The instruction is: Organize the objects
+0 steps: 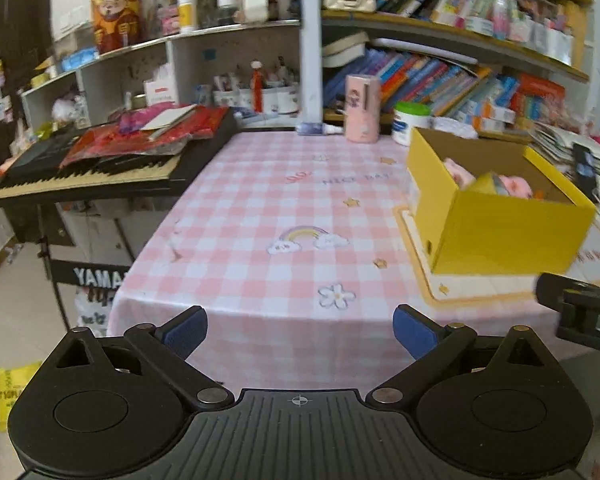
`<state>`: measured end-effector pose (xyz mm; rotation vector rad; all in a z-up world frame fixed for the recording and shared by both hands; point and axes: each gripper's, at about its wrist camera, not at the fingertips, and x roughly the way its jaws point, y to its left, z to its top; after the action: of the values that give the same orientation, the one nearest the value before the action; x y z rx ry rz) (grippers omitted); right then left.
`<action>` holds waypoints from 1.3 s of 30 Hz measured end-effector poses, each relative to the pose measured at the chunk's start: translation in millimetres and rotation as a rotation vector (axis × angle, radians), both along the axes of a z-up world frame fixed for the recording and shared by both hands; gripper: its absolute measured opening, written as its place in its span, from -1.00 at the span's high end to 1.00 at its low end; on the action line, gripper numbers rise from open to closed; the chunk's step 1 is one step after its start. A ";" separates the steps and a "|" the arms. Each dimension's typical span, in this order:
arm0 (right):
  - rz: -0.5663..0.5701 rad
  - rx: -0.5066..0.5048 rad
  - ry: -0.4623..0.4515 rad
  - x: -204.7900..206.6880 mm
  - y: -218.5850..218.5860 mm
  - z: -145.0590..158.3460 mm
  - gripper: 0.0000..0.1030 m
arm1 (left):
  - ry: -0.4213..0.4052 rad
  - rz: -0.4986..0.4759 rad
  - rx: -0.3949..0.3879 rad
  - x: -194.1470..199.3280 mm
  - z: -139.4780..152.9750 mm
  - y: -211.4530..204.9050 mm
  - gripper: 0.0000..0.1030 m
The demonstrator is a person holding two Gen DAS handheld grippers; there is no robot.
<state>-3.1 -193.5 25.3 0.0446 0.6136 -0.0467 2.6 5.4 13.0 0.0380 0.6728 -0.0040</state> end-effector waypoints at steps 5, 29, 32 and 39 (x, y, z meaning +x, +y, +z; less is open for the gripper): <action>-0.002 -0.008 0.033 -10.9 11.5 -7.0 -0.90 | -0.012 -0.020 0.000 -9.2 1.0 5.0 -0.95; 0.028 -0.047 -0.023 -15.9 28.0 1.0 -0.94 | 0.030 -0.063 0.015 -7.6 -6.1 3.8 -0.95; 0.034 -0.044 -0.017 -14.6 28.6 0.5 -0.94 | 0.034 -0.071 0.020 -7.4 -6.0 0.4 -0.95; 0.059 -0.039 -0.008 -11.7 29.3 -0.9 -0.96 | 0.013 -0.062 0.002 -7.4 -3.1 -4.5 -0.95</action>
<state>-14.8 -164.1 24.4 -0.0107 0.6059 -0.0010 -4.8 0.8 9.9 0.0603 0.6841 -0.0630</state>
